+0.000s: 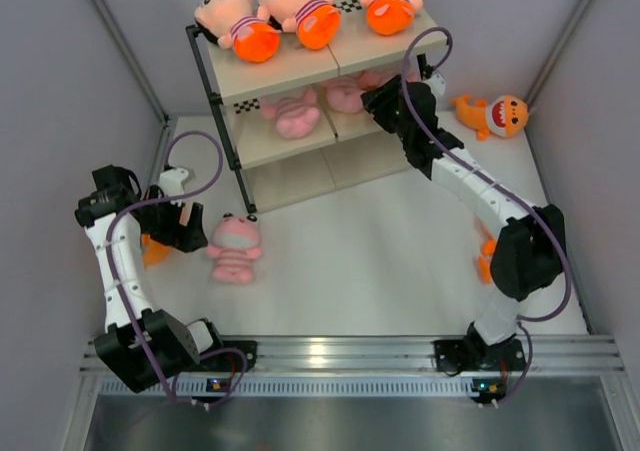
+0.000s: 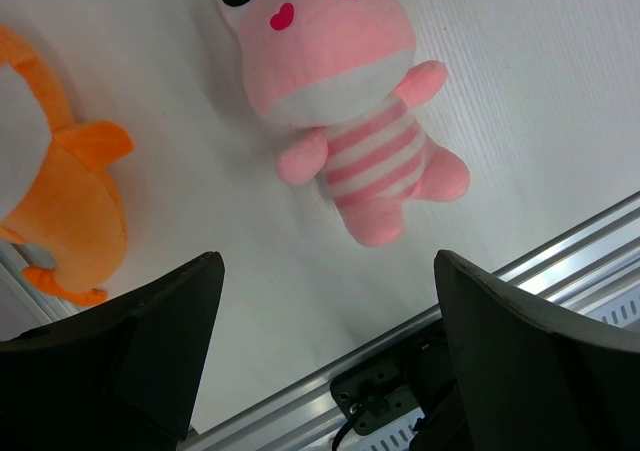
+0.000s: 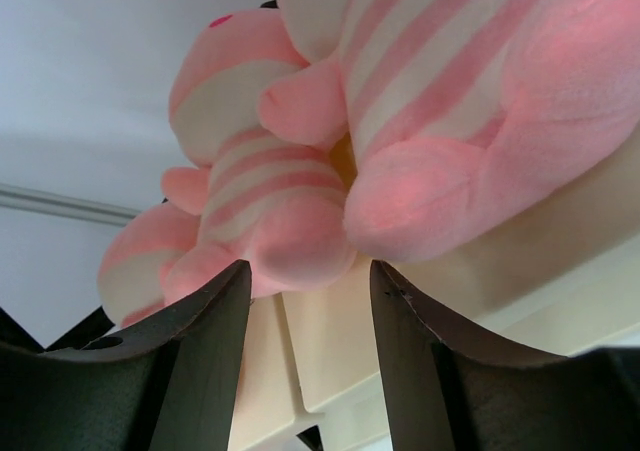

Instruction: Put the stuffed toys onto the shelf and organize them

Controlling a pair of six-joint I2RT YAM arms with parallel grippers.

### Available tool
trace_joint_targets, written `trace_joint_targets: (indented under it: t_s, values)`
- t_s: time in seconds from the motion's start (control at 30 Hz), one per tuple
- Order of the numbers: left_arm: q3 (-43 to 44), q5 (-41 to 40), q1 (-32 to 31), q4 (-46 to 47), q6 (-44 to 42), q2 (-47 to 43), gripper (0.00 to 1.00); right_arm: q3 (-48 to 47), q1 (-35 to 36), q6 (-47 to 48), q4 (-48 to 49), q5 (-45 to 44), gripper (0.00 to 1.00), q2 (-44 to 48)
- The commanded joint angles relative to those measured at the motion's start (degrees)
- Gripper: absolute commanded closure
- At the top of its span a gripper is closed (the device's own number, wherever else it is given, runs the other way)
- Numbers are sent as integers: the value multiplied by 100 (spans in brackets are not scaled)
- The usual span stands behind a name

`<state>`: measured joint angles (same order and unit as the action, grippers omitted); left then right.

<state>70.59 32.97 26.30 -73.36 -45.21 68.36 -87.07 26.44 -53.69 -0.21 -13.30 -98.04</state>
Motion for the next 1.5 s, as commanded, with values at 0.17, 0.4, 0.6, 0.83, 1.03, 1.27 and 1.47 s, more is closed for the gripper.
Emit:
trace_joint_targets:
  t_s: [0.17, 0.4, 0.6, 0.83, 1.03, 1.27, 1.47]
  values:
    - [-1, 25, 6, -47, -146, -33, 8, -451, -33, -352, 135, -15, 49, -312]
    - [-19, -1, -2, -47, -155, -33, 8, -627, -33, -431, 170, -24, 51, -532]
    - [-36, -10, -2, -47, -172, -33, 8, -531, -77, -563, 425, 12, 89, -594]
    - [-54, -28, -2, -73, -199, -24, 8, -171, -139, -309, 539, -23, 100, -234]
    - [-45, -19, 6, -73, -190, -51, 8, 180, -182, 218, 452, 284, 100, 381]
    - [-36, 25, 6, -82, -190, -94, 8, 278, -332, 403, 241, 714, 100, 575]
    - [-185, 69, 6, -99, -234, -112, 9, 533, -341, 543, 144, 714, 61, 1031]
